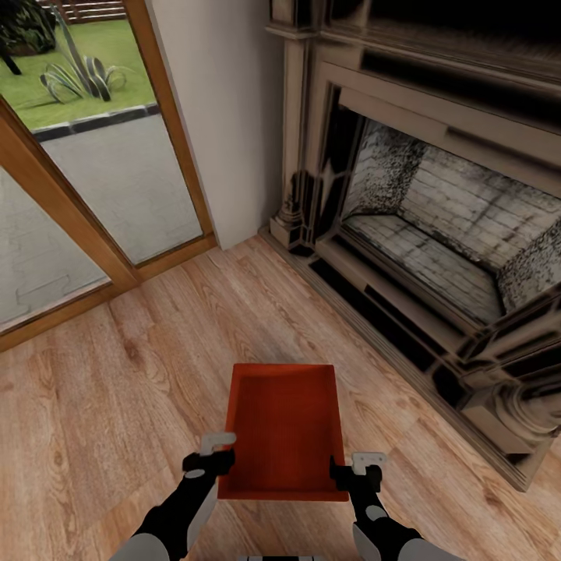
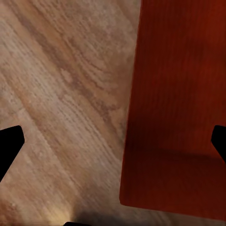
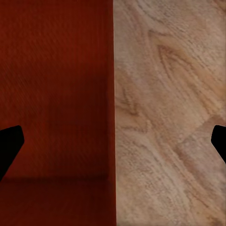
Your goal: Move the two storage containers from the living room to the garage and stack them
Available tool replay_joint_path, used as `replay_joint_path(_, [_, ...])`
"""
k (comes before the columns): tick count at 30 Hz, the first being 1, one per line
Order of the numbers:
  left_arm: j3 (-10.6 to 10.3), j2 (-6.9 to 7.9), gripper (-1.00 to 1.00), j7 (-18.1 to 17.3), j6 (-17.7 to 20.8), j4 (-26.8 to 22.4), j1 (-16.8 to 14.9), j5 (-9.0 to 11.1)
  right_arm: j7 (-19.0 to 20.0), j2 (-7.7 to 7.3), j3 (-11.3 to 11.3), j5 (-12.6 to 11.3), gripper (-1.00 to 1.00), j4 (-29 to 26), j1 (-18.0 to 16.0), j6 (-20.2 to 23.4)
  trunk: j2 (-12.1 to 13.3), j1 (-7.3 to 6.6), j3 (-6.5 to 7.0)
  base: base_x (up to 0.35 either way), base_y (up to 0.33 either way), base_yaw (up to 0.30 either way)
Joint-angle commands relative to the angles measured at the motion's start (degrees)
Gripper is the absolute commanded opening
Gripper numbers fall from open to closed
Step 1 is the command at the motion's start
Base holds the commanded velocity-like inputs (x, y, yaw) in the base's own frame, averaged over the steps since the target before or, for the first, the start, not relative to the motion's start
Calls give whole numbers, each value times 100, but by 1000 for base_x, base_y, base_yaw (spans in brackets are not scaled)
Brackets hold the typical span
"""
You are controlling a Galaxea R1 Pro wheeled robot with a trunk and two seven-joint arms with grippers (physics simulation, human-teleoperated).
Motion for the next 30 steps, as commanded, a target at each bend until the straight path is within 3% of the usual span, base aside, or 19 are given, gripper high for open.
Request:
replay_joint_path(1, [-25, 0, 100, 47, 33, 9, 0, 25, -43, 0, 46, -8, 100, 5, -3, -8, -1, 0, -3, 0, 0, 0])
replay_joint_path(11, [-16, -3, 100, 73, 25, 86, 0, 68, -43, 0, 52, -9, 100, 5, -3, -8, -1, 0, -3, 0, 0, 0])
replay_joint_path(30, [-7, -3, 100, 70, 24, 80, 0, 78, -43, 2, 52, -7, 100, 5, -3, -13, -763, 417, -344, 0, 0, 0])
